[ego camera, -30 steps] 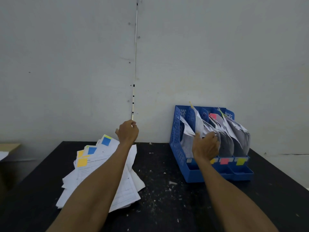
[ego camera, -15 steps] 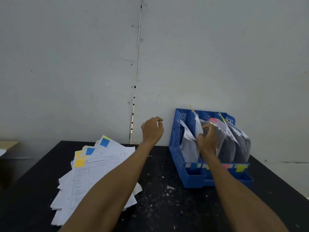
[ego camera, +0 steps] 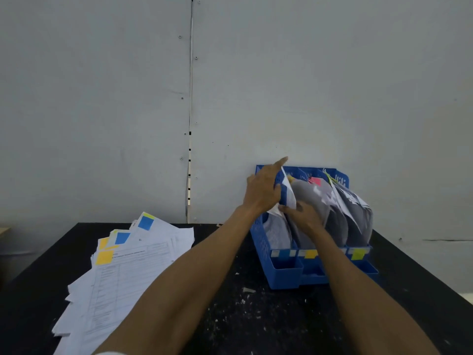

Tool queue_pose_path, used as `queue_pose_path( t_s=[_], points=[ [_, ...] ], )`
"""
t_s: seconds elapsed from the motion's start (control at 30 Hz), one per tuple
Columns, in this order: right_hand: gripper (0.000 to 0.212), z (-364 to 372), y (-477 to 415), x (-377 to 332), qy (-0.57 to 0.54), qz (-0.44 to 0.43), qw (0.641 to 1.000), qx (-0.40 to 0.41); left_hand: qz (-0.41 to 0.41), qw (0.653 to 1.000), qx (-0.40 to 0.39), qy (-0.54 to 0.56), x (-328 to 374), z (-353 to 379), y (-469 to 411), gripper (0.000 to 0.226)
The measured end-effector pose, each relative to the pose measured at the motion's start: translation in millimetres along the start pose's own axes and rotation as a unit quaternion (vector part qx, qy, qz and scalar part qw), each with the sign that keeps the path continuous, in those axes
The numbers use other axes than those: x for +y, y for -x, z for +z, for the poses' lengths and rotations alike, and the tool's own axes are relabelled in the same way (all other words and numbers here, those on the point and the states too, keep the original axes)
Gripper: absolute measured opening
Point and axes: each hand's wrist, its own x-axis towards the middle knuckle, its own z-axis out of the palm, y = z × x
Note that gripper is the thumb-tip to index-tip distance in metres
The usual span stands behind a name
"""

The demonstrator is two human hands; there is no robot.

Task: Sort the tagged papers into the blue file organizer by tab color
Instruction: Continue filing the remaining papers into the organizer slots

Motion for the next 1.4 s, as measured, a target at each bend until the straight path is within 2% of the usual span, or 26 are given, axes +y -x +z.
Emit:
queue_pose_path(
  t_s=[0.1,0.17,0.23,0.3,0.33,0.43,0.53,0.57,0.6,0.67,0.7,0.73,0.77,0.83,0.9,0.93,1.0,1.1,1.23,1.27,1.33,1.4],
  points=[
    [0.045,-6,-7,-6,-0.066,-0.046,0.997,-0.002,0.021,0.987,-0.079,-0.138,13,7,-13,0.066],
    [0.054,-11,-13,-11,-0.089,-0.061,0.994,-0.009,-0.002,0.982,-0.112,-0.15,18,11,-19,0.046],
    [0.074,-16,-23,-11,-0.11,-0.043,0.993,0.005,-0.01,0.983,-0.108,-0.15,21,18,-22,0.03],
    [0.099,-19,-31,-10,-0.086,-0.027,0.995,0.046,0.007,0.981,-0.099,-0.166,25,25,-21,0.023],
    [0.102,-18,-36,-4,-0.063,-0.026,0.996,0.054,0.018,0.98,-0.103,-0.167,26,27,-19,0.022],
    [0.087,-10,-50,26,-0.035,-0.013,0.999,0.017,0.028,0.98,-0.139,-0.137,26,34,-14,0.024],
    [0.087,-10,-41,29,0.009,0.013,0.999,-0.031,0.017,0.978,-0.17,-0.116,25,39,-11,0.025],
    [0.077,-11,-38,28,0.025,0.006,0.999,-0.019,0.017,0.98,-0.171,-0.105,24,42,-11,0.025],
    [0.058,-12,-34,28,0.018,-0.005,1.0,0.012,0.02,0.982,-0.164,-0.093,24,44,-11,0.025],
    [0.015,-15,-18,21,-0.002,-0.06,0.99,0.131,0.028,0.989,-0.137,-0.055,26,51,-13,0.022],
    [0.005,-17,-10,17,0.024,-0.097,0.974,0.204,0.032,0.991,-0.125,-0.039,27,55,-13,0.02],
    [0.012,-19,-5,16,0.065,-0.124,0.956,0.258,0.032,0.991,-0.122,-0.033,29,58,-13,0.018],
    [0.02,-21,-2,18,0.128,-0.13,0.945,0.27,0.03,0.99,-0.129,-0.038,30,62,-11,0.017],
    [0.03,-22,0,25,0.226,-0.101,0.95,0.193,0.021,0.985,-0.154,-0.081,36,66,-7,0.013],
    [0.029,-22,1,29,0.222,-0.033,0.971,0.086,-0.005,0.979,-0.159,-0.127,39,69,-1,0.012],
    [0.021,-24,-1,28,0.209,-0.031,0.976,0.06,-0.02,0.977,-0.162,-0.137,38,70,0,0.013],
    [0.011,-24,-4,24,0.188,-0.079,0.977,0.062,-0.039,0.976,-0.168,-0.135,36,73,2,0.012],
    [0.024,-17,-6,10,0.156,-0.128,0.976,0.087,-0.062,0.982,-0.138,-0.113,36,70,1,0.01],
    [0.044,-14,-25,13,0.013,-0.059,0.998,-0.003,-0.11,0.989,-0.055,-0.084,39,65,-1,0.011],
    [0.043,-15,-32,15,-0.009,-0.021,0.999,-0.029,-0.12,0.989,-0.045,-0.072,40,65,-2,0.01],
    [0.014,-16,-40,18,-0.003,0.021,0.997,-0.07,-0.141,0.988,-0.047,-0.052,43,64,-5,0.014],
    [0.012,-17,-53,31,0.029,0.028,0.996,-0.084,-0.167,0.984,-0.058,-0.021,43,63,-7,0.019]
  ],
)
